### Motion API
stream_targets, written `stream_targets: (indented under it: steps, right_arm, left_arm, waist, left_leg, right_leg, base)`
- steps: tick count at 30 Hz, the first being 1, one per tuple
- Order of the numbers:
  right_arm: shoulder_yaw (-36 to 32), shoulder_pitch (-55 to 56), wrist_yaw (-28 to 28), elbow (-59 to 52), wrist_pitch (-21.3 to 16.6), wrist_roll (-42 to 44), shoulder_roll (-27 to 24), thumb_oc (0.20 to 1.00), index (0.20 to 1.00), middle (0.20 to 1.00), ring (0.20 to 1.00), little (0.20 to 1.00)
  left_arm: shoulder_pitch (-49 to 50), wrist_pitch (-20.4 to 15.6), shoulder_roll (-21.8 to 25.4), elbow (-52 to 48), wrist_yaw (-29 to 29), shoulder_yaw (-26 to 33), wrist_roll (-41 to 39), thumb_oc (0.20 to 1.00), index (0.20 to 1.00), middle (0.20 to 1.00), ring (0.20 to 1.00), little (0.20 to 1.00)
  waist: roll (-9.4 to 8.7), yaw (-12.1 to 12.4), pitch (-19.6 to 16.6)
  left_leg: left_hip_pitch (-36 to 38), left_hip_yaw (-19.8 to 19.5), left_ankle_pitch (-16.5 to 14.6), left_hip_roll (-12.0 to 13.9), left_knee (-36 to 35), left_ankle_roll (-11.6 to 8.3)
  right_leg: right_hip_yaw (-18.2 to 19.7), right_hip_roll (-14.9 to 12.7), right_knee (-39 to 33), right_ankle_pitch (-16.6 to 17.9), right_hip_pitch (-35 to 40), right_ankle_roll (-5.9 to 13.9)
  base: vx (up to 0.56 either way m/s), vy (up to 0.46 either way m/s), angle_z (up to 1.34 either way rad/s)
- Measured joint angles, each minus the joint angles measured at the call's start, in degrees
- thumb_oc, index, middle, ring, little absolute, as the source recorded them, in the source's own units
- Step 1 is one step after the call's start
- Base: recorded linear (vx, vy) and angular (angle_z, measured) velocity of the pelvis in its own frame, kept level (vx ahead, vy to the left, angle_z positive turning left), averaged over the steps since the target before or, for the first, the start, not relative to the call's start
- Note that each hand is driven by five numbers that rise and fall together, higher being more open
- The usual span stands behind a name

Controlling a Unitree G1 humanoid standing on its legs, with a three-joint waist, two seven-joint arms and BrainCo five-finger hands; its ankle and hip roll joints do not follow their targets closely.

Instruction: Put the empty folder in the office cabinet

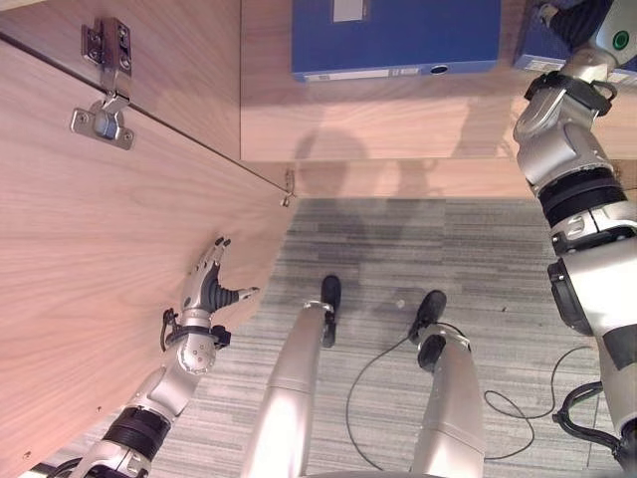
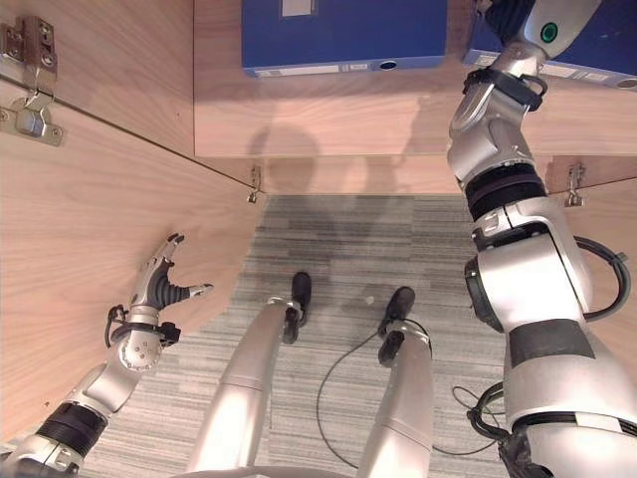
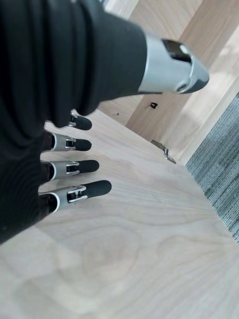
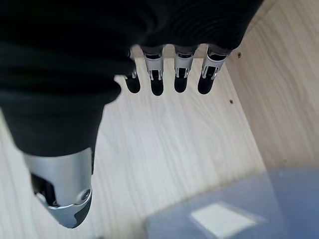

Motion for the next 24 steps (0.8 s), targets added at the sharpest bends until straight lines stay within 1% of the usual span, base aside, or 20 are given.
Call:
stream_targets:
  steps: [4,6,8,9,11,12,15,16,17,18,19,20,24]
  right_arm:
    - [-4.1,5.9,-1.1,-1.9,0.0,0.1,2.6,1.000,1.000,1.000,1.000,1.000]
    - [-6.1,10.3,-2.4,-1.9,0.0,0.6,5.6,1.000,1.000,1.000,1.000,1.000]
    - [-6.9,14.9,-3.0,-2.1,-0.1,0.6,8.3,1.000,1.000,1.000,1.000,1.000]
    - [-7.6,18.6,-3.3,-3.0,-0.2,0.6,10.2,1.000,1.000,1.000,1.000,1.000]
    - [-8.6,22.7,-3.6,-3.6,-0.2,0.7,12.5,1.000,1.000,1.000,1.000,1.000]
    - [-8.6,23.9,-3.7,-3.8,-0.5,0.7,13.0,1.000,1.000,1.000,1.000,1.000]
    - [-8.2,28.7,-4.4,-3.7,-1.6,0.7,15.7,1.000,1.000,1.000,1.000,1.000]
    - [-8.0,30.3,-4.4,-3.7,-1.8,0.7,16.8,1.000,1.000,1.000,1.000,1.000]
    - [-7.9,31.0,-4.4,-3.7,-2.2,0.7,17.7,1.000,1.000,1.000,1.000,1.000]
    - [-7.7,31.4,-4.4,-3.7,-2.4,0.7,18.0,1.000,1.000,1.000,1.000,1.000]
    - [-6.4,33.2,-4.3,-3.7,-2.9,0.7,18.6,1.000,1.000,1.000,1.000,1.000]
    - [-5.8,34.9,-4.2,-3.7,-3.2,0.7,19.3,1.000,1.000,1.000,1.000,1.000]
    - [-3.2,38.3,-3.2,-3.6,-4.2,0.6,20.3,1.000,1.000,1.000,1.000,1.000]
  left_arm:
    - [0.0,0.1,-0.5,0.0,0.0,0.6,0.0,1.000,1.000,1.000,1.000,1.000]
    - [0.0,0.3,-0.6,0.0,0.0,0.8,0.0,1.000,1.000,1.000,1.000,1.000]
    - [0.0,0.5,-0.6,-0.1,0.0,0.8,0.0,1.000,1.000,1.000,1.000,1.000]
    - [0.1,0.5,-0.6,0.0,-0.1,0.7,0.1,1.000,1.000,1.000,1.000,1.000]
    - [0.4,0.5,-0.6,-0.1,-0.2,0.7,0.5,1.000,1.000,1.000,1.000,1.000]
    - [0.5,0.5,-0.6,0.0,-0.3,0.7,0.5,1.000,1.000,1.000,1.000,1.000]
    - [0.6,0.8,-1.0,1.3,-1.0,0.0,0.5,1.000,1.000,1.000,1.000,1.000]
    - [1.0,0.8,-0.9,1.7,-1.3,-0.6,0.5,1.000,1.000,1.000,1.000,1.000]
    - [1.4,0.6,-1.2,2.3,-1.3,-0.7,0.6,1.000,1.000,1.000,1.000,1.000]
    - [1.5,0.6,-1.3,2.8,-1.4,-0.8,0.6,1.000,1.000,1.000,1.000,1.000]
    - [1.7,0.7,-2.3,5.1,-1.5,-0.9,0.6,1.000,1.000,1.000,1.000,1.000]
    - [2.2,0.9,-3.0,6.7,-1.6,-1.1,0.6,1.000,1.000,1.000,1.000,1.000]
    - [3.4,1.5,-3.5,11.0,-2.0,-2.7,1.2,1.000,1.000,1.000,1.000,1.000]
  waist:
    - [0.02,-0.5,0.1]
    - [-0.04,-1.2,0.6]
    - [-0.02,-1.6,1.1]
    - [0.01,-1.9,1.8]
    - [-0.07,-2.2,1.9]
    - [-0.09,-2.4,2.0]
    - [-0.13,-3.4,2.2]
    - [-0.09,-3.9,2.3]
    - [-0.07,-4.4,2.3]
    - [-0.07,-4.6,2.3]
    - [-0.02,-5.1,2.3]
    - [-0.01,-5.3,2.3]
    - [0.03,-6.0,2.2]
  left_leg:
    - [0.5,0.1,0.0,0.0,-0.2,0.00]
    - [2.3,0.2,0.0,0.1,-0.8,0.00]
    - [5.0,0.5,0.1,0.1,-2.2,0.05]
    - [7.6,0.9,0.3,0.1,-3.6,0.10]
    - [10.8,1.3,0.9,0.1,-6.5,0.10]
    - [12.0,1.5,1.2,0.1,-7.4,0.15]
    - [18.5,1.8,2.5,-0.3,-12.1,0.09]
    - [21.0,1.9,2.7,-0.4,-13.7,0.13]
    - [22.8,1.9,2.9,-0.6,-14.9,0.16]
    - [23.9,2.0,3.1,-0.7,-15.7,0.13]
    - [27.3,2.2,4.0,-0.9,-18.7,0.05]
    - [30.2,2.2,4.5,-1.0,-20.8,-0.04]
    - [37.4,2.1,5.5,-1.1,-25.3,-0.21]
  right_leg:
    - [0.1,-0.1,-0.4,0.0,0.5,-0.02]
    - [0.0,0.0,-1.1,0.0,2.4,0.00]
    - [0.0,0.0,-2.6,0.2,4.9,0.03]
    - [0.1,0.1,-4.1,0.5,7.3,0.32]
    - [0.1,0.4,-7.0,1.4,10.6,0.53]
    - [0.0,0.4,-8.0,1.7,11.8,0.57]
    - [-0.8,0.5,-12.8,2.9,18.3,0.79]
    - [-0.9,0.5,-14.1,3.4,20.7,1.39]
    - [-1.0,0.5,-15.2,3.5,22.5,1.56]
    - [-1.0,0.5,-15.8,3.6,23.4,1.56]
    - [-1.4,0.6,-18.6,4.1,26.9,1.43]
    - [-1.8,0.7,-20.7,4.9,29.7,1.88]
    - [-2.8,1.2,-25.1,5.5,37.1,2.03]
  base:
    - [0.00,0.000,0.00]
    - [-0.01,0.002,-0.02]
    - [-0.03,0.006,-0.05]
    - [-0.03,0.008,-0.07]
    - [-0.02,0.006,-0.08]
    - [-0.01,-0.006,-0.05]
    - [0.00,0.000,0.00]
    - [0.00,0.000,0.00]
    - [0.00,0.000,0.00]
    - [0.00,0.000,0.00]
    - [0.05,-0.031,-0.01]
    - [0.04,-0.024,-0.01]
    - [0.07,-0.032,0.00]
